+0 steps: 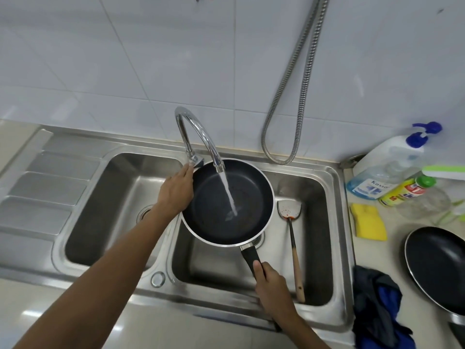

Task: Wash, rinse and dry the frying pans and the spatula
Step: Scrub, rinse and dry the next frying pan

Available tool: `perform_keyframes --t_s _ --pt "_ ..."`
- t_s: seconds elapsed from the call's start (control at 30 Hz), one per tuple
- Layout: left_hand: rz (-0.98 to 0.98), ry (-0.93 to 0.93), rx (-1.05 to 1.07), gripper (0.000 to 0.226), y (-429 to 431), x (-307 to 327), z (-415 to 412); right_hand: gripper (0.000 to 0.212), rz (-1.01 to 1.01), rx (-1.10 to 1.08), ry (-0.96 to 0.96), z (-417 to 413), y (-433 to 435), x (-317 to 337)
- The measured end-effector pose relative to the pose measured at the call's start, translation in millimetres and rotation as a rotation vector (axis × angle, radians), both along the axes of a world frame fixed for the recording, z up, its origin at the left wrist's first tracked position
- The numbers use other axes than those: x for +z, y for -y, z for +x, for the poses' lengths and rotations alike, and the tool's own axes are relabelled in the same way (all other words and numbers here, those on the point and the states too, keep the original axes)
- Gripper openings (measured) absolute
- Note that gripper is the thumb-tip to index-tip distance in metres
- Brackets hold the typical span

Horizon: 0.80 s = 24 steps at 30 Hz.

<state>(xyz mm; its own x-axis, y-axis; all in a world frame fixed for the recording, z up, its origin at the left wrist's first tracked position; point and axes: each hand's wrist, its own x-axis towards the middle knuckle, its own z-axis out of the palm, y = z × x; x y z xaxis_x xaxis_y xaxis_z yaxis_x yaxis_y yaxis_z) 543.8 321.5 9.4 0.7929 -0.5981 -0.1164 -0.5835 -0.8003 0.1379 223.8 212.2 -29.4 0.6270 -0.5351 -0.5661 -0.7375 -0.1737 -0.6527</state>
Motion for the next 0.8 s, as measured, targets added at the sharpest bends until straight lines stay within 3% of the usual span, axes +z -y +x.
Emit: perform_keyframes --t_s 0.2,0.4,0.8 --pt "-0.151 0.003 0.051 0.040 -2.9 4.2 1.2 0.035 0.017 0.017 -0.004 1.3 0.3 3.7" --pt "-0.126 0.038 0.028 0.032 -4.7 18.4 14.5 0.036 0.007 0.021 -0.011 0.0 1.6 -0.2" --pt "0.000 0.183 -0.069 0.061 -3.6 50.8 48.1 0.037 -0.017 0.044 -0.030 0.4 3.0 -3.4"
